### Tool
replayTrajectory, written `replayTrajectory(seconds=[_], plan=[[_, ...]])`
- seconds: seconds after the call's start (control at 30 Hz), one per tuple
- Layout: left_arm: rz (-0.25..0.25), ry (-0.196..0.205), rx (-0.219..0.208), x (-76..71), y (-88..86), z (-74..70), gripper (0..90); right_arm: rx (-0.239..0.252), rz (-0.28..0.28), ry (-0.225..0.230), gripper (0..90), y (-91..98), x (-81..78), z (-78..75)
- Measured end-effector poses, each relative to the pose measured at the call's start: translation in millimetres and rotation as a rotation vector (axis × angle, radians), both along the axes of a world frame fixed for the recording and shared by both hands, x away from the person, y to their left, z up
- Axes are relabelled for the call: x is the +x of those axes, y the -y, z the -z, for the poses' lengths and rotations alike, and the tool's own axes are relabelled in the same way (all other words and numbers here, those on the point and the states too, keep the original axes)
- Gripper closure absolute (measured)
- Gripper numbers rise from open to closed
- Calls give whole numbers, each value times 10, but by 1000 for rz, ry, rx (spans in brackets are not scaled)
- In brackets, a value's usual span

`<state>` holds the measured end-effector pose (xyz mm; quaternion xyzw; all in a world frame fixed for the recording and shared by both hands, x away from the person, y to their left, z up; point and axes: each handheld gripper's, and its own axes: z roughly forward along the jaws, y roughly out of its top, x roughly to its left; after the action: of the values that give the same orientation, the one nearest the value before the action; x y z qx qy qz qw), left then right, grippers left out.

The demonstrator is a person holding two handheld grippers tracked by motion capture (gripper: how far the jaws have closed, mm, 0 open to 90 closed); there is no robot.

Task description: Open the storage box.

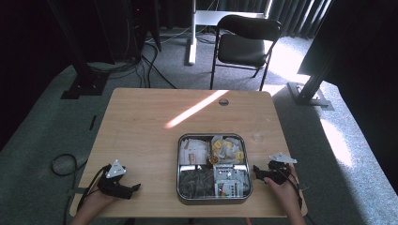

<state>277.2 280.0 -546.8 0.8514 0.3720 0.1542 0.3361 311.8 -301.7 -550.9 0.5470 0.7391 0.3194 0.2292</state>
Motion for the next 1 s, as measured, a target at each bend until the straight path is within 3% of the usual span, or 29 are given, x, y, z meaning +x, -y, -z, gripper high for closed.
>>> replayTrajectory(seconds=[0.63, 1.0], plan=[[10, 6, 18, 12, -8, -14, 17, 0, 19, -2, 106, -8, 1, 1], [24, -20, 30, 39, 93, -32, 17, 0, 19, -3, 106, -8, 1, 0]])
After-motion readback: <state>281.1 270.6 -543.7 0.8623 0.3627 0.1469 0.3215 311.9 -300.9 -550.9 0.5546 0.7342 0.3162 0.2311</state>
